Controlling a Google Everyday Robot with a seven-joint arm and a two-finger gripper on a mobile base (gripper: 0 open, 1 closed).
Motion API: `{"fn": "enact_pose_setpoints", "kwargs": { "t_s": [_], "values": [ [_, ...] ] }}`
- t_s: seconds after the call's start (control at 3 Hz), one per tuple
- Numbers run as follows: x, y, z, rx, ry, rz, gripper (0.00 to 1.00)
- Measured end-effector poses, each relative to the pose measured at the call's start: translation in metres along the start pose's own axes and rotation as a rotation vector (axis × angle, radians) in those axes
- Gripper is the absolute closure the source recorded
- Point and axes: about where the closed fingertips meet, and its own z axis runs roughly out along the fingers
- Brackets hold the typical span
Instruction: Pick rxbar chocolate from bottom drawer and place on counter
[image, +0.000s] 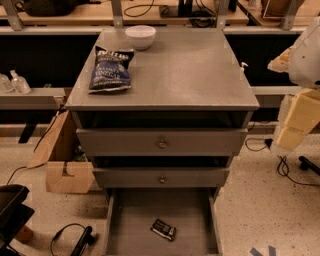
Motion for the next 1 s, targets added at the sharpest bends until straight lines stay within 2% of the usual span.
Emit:
{"fn": "enact_pose_setpoints", "kwargs": {
  "t_s": [0.67,1.0],
  "values": [
    [-0.005,0.002,0.010,0.003,-0.023,0.003,0.00],
    [-0.008,0.019,0.055,-0.035,-0.113,0.011,0.00]
  ]
}}
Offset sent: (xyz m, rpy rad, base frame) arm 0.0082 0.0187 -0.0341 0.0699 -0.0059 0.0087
